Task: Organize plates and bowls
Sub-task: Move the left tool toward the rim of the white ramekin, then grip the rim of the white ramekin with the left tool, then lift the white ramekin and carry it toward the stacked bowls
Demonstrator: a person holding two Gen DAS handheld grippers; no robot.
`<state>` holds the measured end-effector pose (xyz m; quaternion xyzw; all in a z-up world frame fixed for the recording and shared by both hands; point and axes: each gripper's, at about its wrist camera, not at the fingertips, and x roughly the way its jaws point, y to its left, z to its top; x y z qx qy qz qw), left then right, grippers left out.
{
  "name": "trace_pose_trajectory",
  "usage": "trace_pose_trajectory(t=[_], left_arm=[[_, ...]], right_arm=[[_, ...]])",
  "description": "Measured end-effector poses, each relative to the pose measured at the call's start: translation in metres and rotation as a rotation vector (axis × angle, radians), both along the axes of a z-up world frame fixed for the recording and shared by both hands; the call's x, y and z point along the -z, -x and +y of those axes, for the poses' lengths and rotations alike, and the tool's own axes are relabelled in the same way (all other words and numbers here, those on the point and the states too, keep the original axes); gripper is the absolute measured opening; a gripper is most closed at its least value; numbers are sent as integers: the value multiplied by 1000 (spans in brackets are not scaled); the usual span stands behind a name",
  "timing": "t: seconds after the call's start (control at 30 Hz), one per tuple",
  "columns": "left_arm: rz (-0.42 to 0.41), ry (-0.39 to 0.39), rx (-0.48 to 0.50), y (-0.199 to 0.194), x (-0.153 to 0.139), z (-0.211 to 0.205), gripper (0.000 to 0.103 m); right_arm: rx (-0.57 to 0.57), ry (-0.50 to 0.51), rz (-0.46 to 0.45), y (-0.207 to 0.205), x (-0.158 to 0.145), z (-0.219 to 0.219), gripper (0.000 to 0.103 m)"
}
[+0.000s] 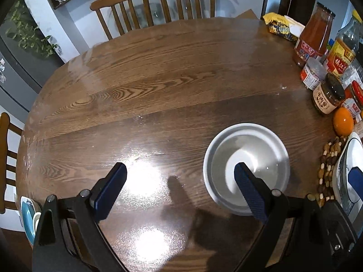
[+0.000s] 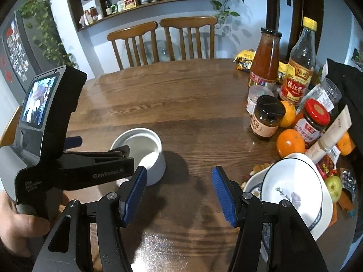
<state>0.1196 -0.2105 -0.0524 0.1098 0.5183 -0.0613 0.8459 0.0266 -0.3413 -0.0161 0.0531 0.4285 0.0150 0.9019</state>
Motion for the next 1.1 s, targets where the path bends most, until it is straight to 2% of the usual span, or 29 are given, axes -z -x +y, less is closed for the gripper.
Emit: trace_pose_trajectory(t=[0.17, 0.3, 0.6, 0.77, 0.83, 1.1], left_arm=[[13, -12, 27, 0, 6, -5, 89], [32, -17, 48, 1, 12, -4, 62], [36, 5, 99, 5, 8, -5, 42], [46, 15, 144, 9, 5, -10, 28], [59, 26, 162, 11, 5, -13, 17], [87, 36, 180, 12, 5, -10, 16]], right_arm=[[-8, -17, 16, -10, 7, -1, 61], [-15, -33, 26, -17, 13, -1, 61], [-11, -62, 25, -26, 14, -4, 61], [1, -78, 10, -26, 10, -9, 61], [7, -90, 11, -26, 11, -12, 61], [11, -120, 19, -28, 12, -15, 61]])
